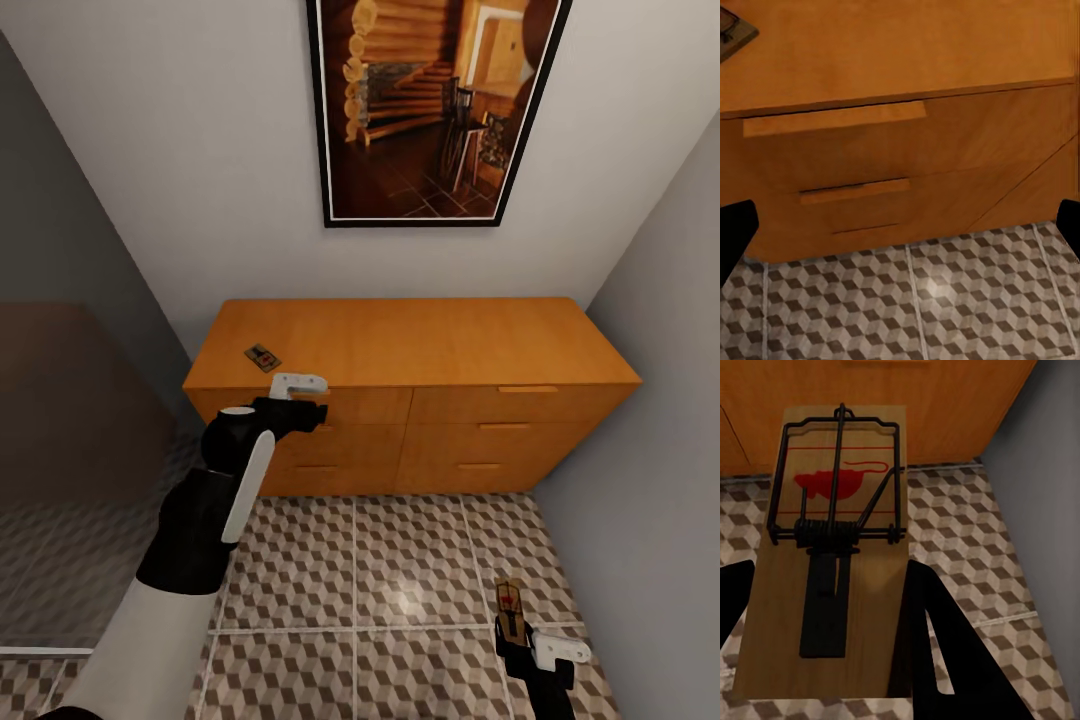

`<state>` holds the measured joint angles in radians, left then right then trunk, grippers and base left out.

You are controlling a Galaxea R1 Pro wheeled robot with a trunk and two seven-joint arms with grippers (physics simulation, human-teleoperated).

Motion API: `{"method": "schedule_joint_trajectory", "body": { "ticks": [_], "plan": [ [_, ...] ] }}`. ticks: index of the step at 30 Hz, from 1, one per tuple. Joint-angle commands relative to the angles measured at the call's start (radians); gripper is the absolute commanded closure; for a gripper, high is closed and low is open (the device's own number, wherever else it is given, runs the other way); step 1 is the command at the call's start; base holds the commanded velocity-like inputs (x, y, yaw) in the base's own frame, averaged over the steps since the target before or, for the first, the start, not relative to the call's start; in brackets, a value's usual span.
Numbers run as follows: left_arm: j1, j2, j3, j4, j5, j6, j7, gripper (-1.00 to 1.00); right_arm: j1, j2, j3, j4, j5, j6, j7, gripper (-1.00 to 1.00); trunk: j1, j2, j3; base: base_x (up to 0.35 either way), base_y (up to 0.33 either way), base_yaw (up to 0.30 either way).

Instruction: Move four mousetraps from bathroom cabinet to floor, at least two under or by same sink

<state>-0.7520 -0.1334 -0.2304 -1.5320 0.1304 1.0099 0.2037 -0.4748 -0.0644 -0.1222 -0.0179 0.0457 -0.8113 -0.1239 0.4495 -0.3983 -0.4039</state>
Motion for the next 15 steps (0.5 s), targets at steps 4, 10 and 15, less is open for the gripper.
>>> {"method": "schedule_joint_trajectory", "body": {
  "ticks": [4, 10, 15],
  "plan": [
    [-0.002, 0.003, 0.001, -0.012, 0.012, 0.005, 0.007, -1.00, -0.001, 0.000, -0.005, 0.001, 0.003, -0.003, -0.003, 1.00, 0.001, -0.002, -0.002, 0.000, 0.000, 0.000],
    [-0.003, 0.017, -0.002, -0.015, 0.012, 0.006, 0.007, -1.00, -0.001, 0.000, -0.005, 0.001, 0.003, -0.003, -0.003, 1.00, 0.001, -0.002, -0.002, 0.000, 0.000, 0.000],
    [-0.003, 0.019, -0.003, -0.017, 0.012, 0.006, 0.005, -1.00, -0.001, 0.000, -0.005, 0.001, 0.003, -0.003, -0.003, 1.00, 0.001, -0.002, -0.002, 0.000, 0.000, 0.000]
  ]
}}
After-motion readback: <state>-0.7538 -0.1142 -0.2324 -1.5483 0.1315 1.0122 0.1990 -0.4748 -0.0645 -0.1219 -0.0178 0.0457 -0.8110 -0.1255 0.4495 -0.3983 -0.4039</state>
